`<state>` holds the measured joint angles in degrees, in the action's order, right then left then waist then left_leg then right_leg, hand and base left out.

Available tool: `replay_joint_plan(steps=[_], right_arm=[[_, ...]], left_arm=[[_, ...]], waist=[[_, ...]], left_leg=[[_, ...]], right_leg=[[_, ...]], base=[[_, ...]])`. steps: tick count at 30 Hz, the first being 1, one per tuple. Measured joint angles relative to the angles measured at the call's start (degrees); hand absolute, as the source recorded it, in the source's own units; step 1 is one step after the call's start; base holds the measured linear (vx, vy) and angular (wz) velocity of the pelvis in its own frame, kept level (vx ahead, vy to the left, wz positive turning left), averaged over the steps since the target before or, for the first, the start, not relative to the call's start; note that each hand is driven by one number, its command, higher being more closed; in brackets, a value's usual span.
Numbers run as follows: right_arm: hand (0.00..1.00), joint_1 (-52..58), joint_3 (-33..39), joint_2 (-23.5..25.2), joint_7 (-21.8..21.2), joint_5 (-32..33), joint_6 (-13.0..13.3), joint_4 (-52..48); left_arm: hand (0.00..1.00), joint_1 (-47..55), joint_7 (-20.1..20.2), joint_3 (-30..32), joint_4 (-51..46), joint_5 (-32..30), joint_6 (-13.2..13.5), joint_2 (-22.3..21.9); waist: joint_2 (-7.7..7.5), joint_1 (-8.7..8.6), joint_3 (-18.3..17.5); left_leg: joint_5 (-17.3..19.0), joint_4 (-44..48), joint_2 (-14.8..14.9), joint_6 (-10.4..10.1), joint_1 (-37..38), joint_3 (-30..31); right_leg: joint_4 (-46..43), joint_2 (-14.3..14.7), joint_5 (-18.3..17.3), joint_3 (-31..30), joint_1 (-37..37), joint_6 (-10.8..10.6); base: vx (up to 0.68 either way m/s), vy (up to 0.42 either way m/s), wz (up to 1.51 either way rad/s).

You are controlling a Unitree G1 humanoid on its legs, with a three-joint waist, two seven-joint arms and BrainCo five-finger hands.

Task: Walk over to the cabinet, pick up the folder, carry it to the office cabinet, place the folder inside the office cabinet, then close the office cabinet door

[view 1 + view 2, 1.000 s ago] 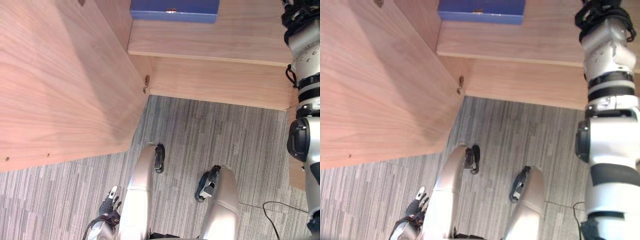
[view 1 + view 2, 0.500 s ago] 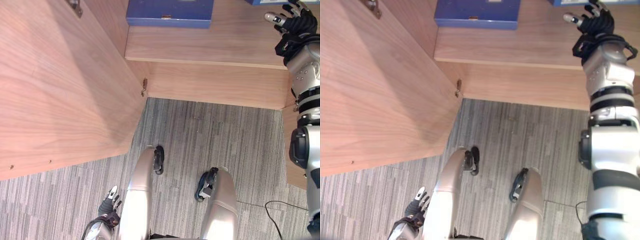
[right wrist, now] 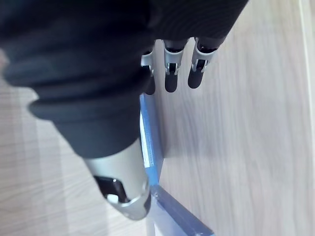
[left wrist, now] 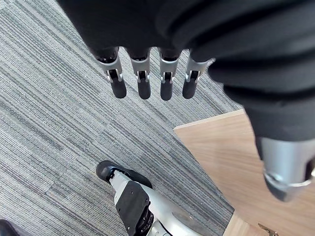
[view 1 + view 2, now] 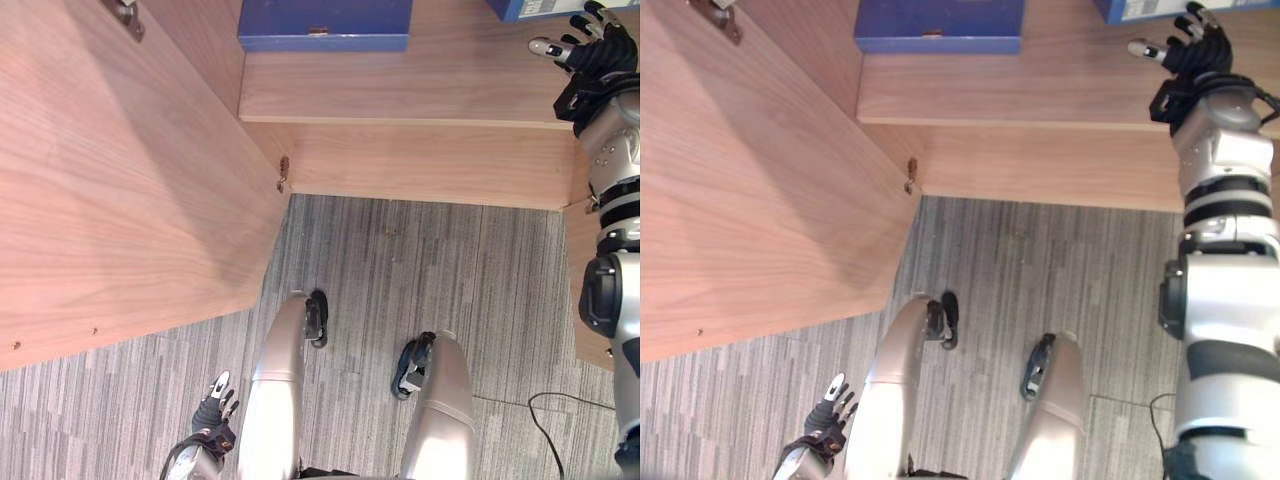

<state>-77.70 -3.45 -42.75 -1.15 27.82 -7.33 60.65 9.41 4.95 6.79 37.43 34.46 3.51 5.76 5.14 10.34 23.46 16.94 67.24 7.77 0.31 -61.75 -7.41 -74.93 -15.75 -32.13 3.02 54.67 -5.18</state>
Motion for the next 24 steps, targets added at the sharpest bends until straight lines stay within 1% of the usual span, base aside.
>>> replay_joint_plan(steps=[1,3,4,5,6,8,11,16,18,24], right_arm=[[0.0,0.0,0.0,0.0,0.0,-0.06,0.0,-0.05],[0.0,0.0,-0.14,0.1,0.02,-2.55,0.0,-0.21],[0.0,0.0,-0.16,0.21,0.03,-4.8,0.03,-0.35],[0.0,0.0,-0.18,0.24,0.05,-9.3,0.13,-0.6],[0.0,0.0,-0.18,0.24,0.02,-11.56,0.13,-0.8],[0.0,0.0,-0.18,0.24,-0.43,-20.62,0.14,-2.16],[0.0,-0.01,-0.18,0.41,-1.17,-25.86,0.15,-3.24],[0.0,-0.02,-0.17,1.31,-0.66,-26.97,0.18,-4.79],[0.0,-0.29,-0.1,1.33,-0.06,-26.73,0.74,-5.4],[0.0,-0.28,-0.09,1.65,0.23,-26.65,0.89,-5.39]], left_arm=[[0.0,0.0,0.0,0.0,0.0,0.0,0.03,-0.02],[0.0,0.0,0.0,0.0,0.05,0.0,0.07,-0.06],[0.0,0.0,-0.01,0.0,0.05,0.0,0.1,-0.12],[0.0,0.0,-0.04,0.0,0.04,-0.01,0.23,-0.23],[0.0,0.0,-0.04,0.08,0.05,-0.04,0.3,-0.34],[0.0,0.0,-0.07,0.65,0.04,-0.18,0.42,-1.1],[0.0,0.0,-0.07,1.32,0.05,-0.2,0.42,-1.5],[0.0,0.0,-0.1,1.45,-0.07,-0.2,0.49,-1.71],[0.0,0.0,-0.17,1.54,-0.47,-0.2,0.64,-1.88],[0.0,-0.03,-0.23,3.21,-1.47,-0.2,1.13,-3.37]], waist=[[0.0,0.0,0.0],[0.0,0.06,0.0],[0.0,0.11,0.0],[0.0,0.17,0.0],[0.0,0.16,0.0],[0.0,-0.05,0.0],[0.0,-0.17,0.0],[-0.01,-0.16,0.01],[-0.02,0.0,0.02],[-0.06,-0.09,0.09]], left_leg=[[0.0,0.01,0.03,0.0,0.0,0.0],[0.0,0.04,0.15,0.0,0.0,0.0],[0.0,0.08,0.3,0.0,-0.02,0.0],[0.0,0.09,0.46,0.0,-0.03,-0.01],[0.0,0.09,0.49,0.0,-0.03,-0.01],[0.0,0.08,0.54,-0.01,-0.06,-0.03],[0.0,0.06,0.56,-0.01,-0.2,-0.07],[0.0,0.09,0.55,-0.01,-0.82,-0.18],[-0.02,0.35,0.56,-0.02,-1.65,-0.37],[-0.02,0.79,0.57,0.0,-2.3,-1.11]], right_leg=[[0.0,0.03,0.02,0.0,0.0,0.0],[0.0,0.13,0.07,0.0,0.0,0.03],[0.01,0.28,0.13,-0.01,0.03,0.0],[0.04,0.43,0.21,-0.03,0.08,-0.08],[0.04,0.45,0.22,-0.03,0.1,-0.08],[0.03,0.49,0.24,-0.05,0.18,-0.06],[0.0,0.52,0.24,-0.11,0.38,-0.06],[-0.17,0.49,0.24,-0.29,1.15,-0.07],[-0.7,0.44,0.24,-0.62,2.27,-0.07],[-1.74,0.36,0.23,-1.67,3.76,-0.09]], base=[[-0.03,-0.001,-0.02],[-0.03,-0.004,-0.03],[-0.03,-0.007,-0.05],[-0.03,-0.007,-0.05],[-0.03,-0.007,-0.04],[0.0,0.0,0.0],[0.0,0.0,0.0],[0.0,0.0,0.0],[-0.02,-0.002,0.0],[-0.04,-0.004,-0.03]])
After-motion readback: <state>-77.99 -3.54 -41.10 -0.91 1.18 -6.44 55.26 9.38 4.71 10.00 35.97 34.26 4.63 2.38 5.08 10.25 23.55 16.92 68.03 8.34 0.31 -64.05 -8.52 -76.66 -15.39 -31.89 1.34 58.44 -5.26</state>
